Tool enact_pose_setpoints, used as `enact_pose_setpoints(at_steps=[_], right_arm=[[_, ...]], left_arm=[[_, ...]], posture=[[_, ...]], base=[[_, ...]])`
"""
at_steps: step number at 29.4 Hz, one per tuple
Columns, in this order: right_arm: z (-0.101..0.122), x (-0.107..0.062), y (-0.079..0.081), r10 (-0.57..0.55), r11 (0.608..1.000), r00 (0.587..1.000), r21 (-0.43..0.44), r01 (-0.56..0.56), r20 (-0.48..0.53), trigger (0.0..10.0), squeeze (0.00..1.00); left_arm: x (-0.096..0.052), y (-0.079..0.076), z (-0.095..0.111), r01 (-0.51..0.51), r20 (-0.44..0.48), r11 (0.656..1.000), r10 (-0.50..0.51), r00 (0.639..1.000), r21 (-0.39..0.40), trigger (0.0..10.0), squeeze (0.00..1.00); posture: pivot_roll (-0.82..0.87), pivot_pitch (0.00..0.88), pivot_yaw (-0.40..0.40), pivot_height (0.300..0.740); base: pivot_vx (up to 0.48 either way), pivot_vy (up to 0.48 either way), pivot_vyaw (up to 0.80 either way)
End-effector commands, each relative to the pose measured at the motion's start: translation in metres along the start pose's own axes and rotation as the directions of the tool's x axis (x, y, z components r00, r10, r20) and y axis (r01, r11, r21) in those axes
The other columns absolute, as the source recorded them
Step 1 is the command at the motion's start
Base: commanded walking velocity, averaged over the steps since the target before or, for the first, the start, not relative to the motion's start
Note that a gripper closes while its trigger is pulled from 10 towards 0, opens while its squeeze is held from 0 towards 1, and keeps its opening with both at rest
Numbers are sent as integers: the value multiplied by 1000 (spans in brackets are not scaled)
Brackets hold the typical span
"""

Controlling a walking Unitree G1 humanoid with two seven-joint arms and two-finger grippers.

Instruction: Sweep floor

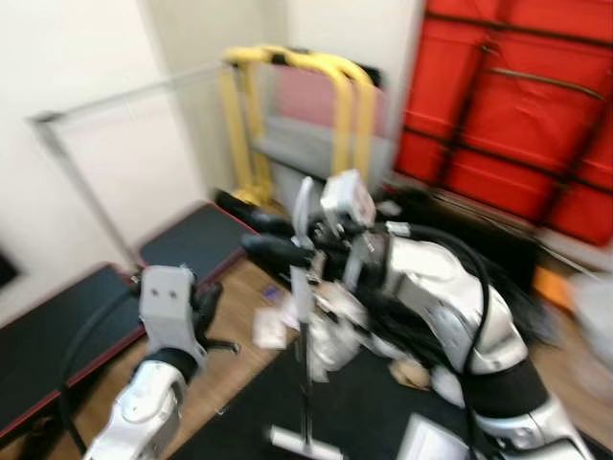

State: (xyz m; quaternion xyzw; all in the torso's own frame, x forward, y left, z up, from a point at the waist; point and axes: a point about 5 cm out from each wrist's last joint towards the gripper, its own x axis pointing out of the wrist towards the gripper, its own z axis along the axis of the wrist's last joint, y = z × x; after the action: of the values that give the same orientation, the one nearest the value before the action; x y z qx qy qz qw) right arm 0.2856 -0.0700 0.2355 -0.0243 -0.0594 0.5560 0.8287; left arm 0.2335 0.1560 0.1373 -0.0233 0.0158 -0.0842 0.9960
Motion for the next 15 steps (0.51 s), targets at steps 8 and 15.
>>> enact_pose_setpoints(at_steps=[8, 15], right_arm=[[-14, -7, -16, -149, 988, 989, -37, 149, -17, 10000, 0], [-27, -12, -27, -280, 959, 959, -53, 278, -38, 10000, 0]], left_arm=[[10, -8, -4, 45, 4, 998, -45, 999, 38, 10000, 0], [17, -6, -5, -1, 23, 998, 0, 1000, 65, 10000, 0]], posture=[[-133, 0, -25, 740], [-117, 0, -41, 740]], base=[[0, 0, 800], [0, 0, 800]])
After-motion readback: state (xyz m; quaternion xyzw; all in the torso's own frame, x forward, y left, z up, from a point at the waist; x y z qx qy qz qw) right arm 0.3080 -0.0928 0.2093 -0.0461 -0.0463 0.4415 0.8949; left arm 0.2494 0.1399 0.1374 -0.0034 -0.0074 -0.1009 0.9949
